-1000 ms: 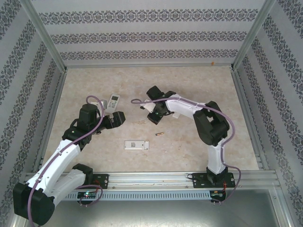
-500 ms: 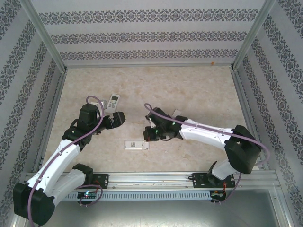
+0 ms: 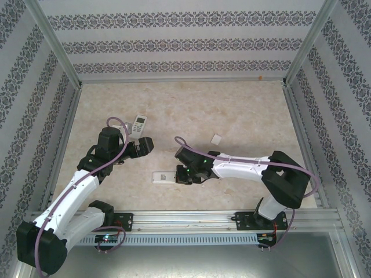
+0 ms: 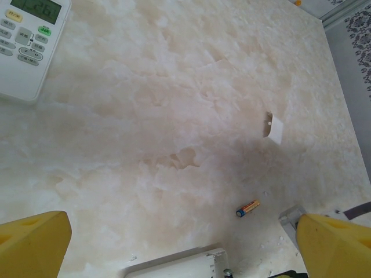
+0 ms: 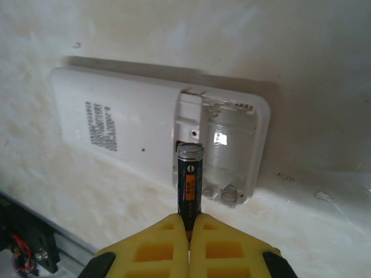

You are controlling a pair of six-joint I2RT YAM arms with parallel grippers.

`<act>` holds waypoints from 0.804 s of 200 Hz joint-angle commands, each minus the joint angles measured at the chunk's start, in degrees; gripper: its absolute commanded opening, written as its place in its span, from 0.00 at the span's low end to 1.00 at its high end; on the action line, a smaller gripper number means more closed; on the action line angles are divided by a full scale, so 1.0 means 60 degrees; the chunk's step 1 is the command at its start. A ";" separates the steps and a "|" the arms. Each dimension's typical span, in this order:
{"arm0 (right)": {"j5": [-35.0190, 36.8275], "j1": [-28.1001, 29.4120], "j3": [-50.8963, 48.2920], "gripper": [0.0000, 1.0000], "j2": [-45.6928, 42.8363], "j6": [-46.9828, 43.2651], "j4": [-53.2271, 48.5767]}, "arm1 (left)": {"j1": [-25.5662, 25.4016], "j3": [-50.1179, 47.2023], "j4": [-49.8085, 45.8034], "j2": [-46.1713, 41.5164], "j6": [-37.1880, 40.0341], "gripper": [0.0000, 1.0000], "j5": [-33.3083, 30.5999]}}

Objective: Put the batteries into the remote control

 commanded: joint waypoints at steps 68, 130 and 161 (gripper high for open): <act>0.0335 0.0038 0.0385 0.04 0.0717 0.0075 0.0188 | -0.0021 -0.0083 0.0153 0.0156 0.0304 1.00 -0.0106; 0.0346 0.0140 -0.0034 0.05 0.0007 0.0527 0.0106 | -0.0030 -0.0215 0.0342 0.0230 0.0172 1.00 0.0000; 0.0184 0.0224 -0.0049 0.05 0.0122 0.0593 0.0212 | -0.0019 -0.0202 0.0292 0.0212 0.0157 1.00 0.0038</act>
